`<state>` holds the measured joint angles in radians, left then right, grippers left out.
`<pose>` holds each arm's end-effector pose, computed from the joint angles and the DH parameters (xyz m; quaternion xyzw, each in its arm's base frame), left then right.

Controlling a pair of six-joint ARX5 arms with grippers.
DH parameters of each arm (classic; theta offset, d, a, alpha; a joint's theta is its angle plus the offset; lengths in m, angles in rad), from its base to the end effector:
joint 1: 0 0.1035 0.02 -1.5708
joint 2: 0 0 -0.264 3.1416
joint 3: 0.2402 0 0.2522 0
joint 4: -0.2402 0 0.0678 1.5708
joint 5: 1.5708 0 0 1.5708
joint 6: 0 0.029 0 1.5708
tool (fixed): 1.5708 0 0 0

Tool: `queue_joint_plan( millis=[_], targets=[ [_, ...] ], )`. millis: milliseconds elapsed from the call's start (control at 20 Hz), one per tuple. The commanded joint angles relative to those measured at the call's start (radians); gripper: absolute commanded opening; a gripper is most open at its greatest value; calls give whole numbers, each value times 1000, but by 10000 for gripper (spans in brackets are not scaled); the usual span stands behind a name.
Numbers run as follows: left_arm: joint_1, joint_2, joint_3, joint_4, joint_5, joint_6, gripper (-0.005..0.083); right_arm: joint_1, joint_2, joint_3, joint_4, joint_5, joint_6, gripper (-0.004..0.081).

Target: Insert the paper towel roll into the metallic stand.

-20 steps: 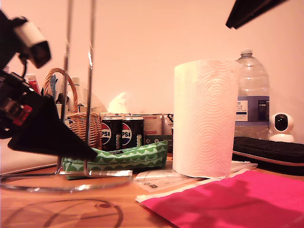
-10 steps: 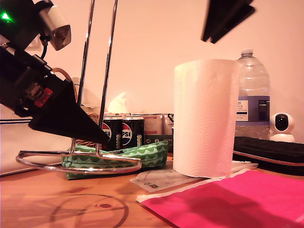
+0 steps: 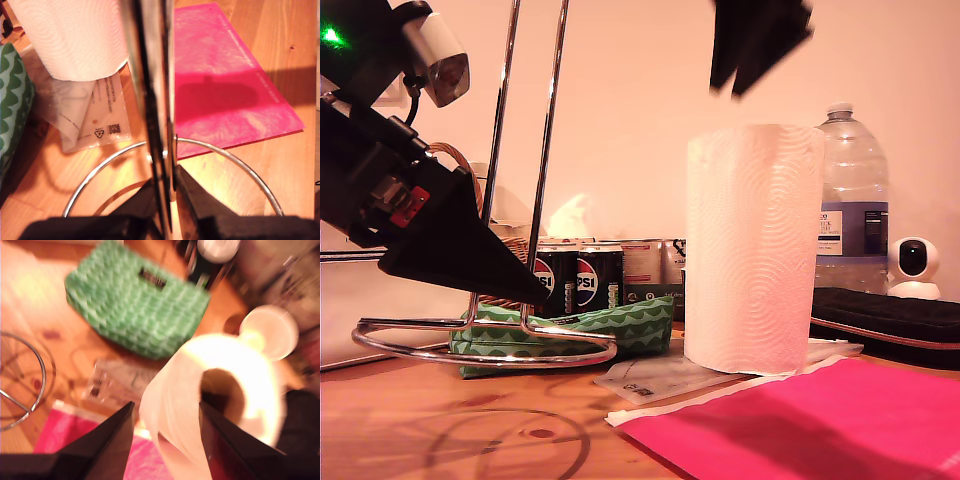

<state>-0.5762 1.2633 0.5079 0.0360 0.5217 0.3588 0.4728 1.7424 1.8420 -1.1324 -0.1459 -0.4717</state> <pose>0.1845 -0.1371 0.1696 0.1519 0.2591 -0.5433 0.7840 0.3117 0.1642 0.3648 -0.2717 0.4118 0.3712 0.7866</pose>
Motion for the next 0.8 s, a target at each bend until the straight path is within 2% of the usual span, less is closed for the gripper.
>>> queue_joint_plan(
  millis=[0, 100, 200, 350, 500, 750],
  targets=[
    [-4, -15, 1, 16, 5, 8, -24, 5, 23, -2, -3, 1, 5, 371],
    [-4, -15, 1, 15, 5, 8, -24, 5, 37, -2, 1, 43, 6, 382],
    [-4, -15, 2, 15, 5, 8, -24, 5, 47, -2, 11, 103, 27, 494],
    [-4, -15, 2, 15, 4, 8, -24, 5, 62, -2, 12, 119, 24, 494],
    [-4, -15, 1, 15, 5, 8, -24, 15, 81, -2, 12, 90, 24, 462],
    [-3, -15, 1, 14, 4, 8, -24, 24, 117, -2, 13, 87, 26, 432]
  ],
)
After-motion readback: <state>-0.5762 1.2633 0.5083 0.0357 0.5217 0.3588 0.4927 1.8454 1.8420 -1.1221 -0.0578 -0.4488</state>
